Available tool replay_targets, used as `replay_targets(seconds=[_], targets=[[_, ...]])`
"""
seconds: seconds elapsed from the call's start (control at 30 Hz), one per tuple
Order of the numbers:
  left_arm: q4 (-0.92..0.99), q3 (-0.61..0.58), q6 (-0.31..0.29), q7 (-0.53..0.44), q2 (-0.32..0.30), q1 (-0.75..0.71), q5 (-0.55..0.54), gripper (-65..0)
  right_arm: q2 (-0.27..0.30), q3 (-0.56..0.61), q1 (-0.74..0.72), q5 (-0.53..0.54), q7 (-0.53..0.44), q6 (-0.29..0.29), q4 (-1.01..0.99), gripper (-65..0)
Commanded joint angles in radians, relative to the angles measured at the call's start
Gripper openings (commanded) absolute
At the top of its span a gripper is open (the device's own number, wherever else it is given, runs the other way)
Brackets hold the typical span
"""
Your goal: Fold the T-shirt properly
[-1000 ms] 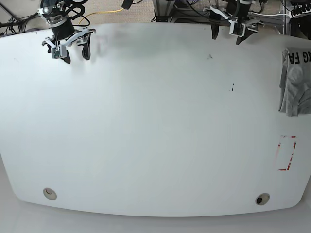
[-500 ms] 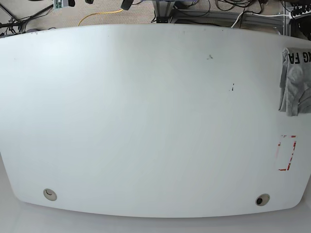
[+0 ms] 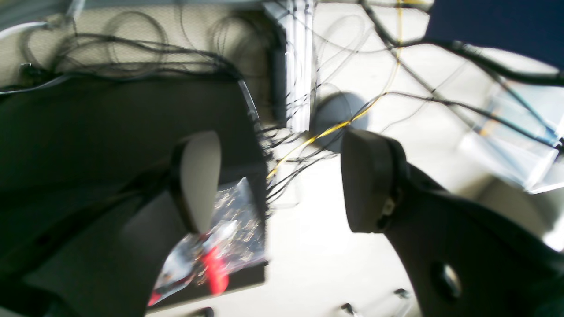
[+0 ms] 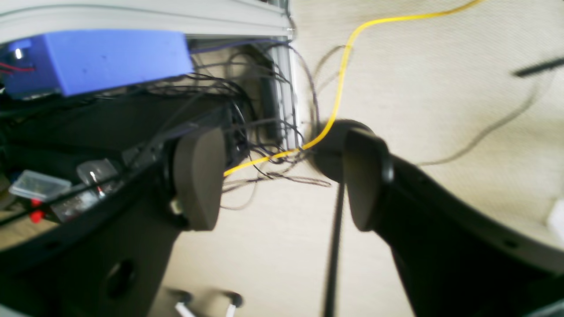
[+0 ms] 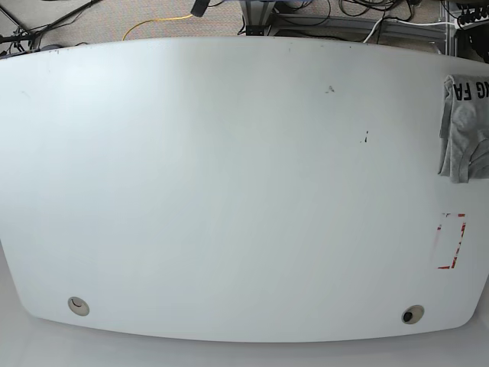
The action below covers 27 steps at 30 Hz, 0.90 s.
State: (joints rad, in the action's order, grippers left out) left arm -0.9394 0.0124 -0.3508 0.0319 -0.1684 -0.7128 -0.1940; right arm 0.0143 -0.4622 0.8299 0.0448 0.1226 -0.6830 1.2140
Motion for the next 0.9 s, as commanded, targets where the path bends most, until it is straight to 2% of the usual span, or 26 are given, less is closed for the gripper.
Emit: replay_targets(seconds=[0.0,0.17,0.23,0.3,0.4,0.53,0.63,0.7,0.77,0.87], targets=[[0.101,-0.004,0.000,-0.005,-0.007,0.034,-0.002,-25.8,0.005,0.013,-0.021,-0.032,-0.044,-0.015,-0.098,-25.0],[0.336,-0.010,0.006,-0.005,-0.004,0.198,-0.002,-25.8,0.006,0.019,-0.154,-0.108,-0.085,-0.015,-0.299,-25.0],[0.418,-0.010,0.037,-0.005,-0.004,0.255,-0.002,-25.7,0.006,0.019,-0.197,-0.142,-0.084,-0.004,-0.346,-25.0],[0.500,-0.018,0.065,-0.005,-0.004,0.312,-0.002,-25.7,0.006,0.019,-0.243,-0.179,-0.085,0.038,-0.406,-25.0],[0.573,-0.078,0.071,-0.005,-0.004,0.378,-0.002,-25.7,0.014,0.019,-0.320,-0.236,-0.091,0.107,-0.514,-25.0],[0.630,-0.164,0.071,-0.005,-0.001,0.444,-0.003,-25.7,0.036,0.019,-0.406,-0.267,-0.091,0.179,-0.641,-25.0],[0.675,-0.167,0.072,-0.005,0.019,0.477,-0.003,-25.7,0.062,0.021,-0.469,-0.267,-0.091,0.230,-0.719,-24.9],[0.707,-0.168,0.115,-0.005,0.030,0.513,-0.003,-25.7,0.072,0.021,-0.498,-0.267,-0.091,0.257,-0.748,-24.7],[0.741,-0.176,0.203,-0.005,0.033,0.540,-0.002,-25.7,0.077,0.021,-0.522,-0.268,-0.091,0.282,-0.770,-24.6],[0.750,-0.213,0.258,-0.005,0.036,0.552,-0.002,-25.7,0.094,0.023,-0.550,-0.268,-0.090,0.302,-0.781,-24.4]])
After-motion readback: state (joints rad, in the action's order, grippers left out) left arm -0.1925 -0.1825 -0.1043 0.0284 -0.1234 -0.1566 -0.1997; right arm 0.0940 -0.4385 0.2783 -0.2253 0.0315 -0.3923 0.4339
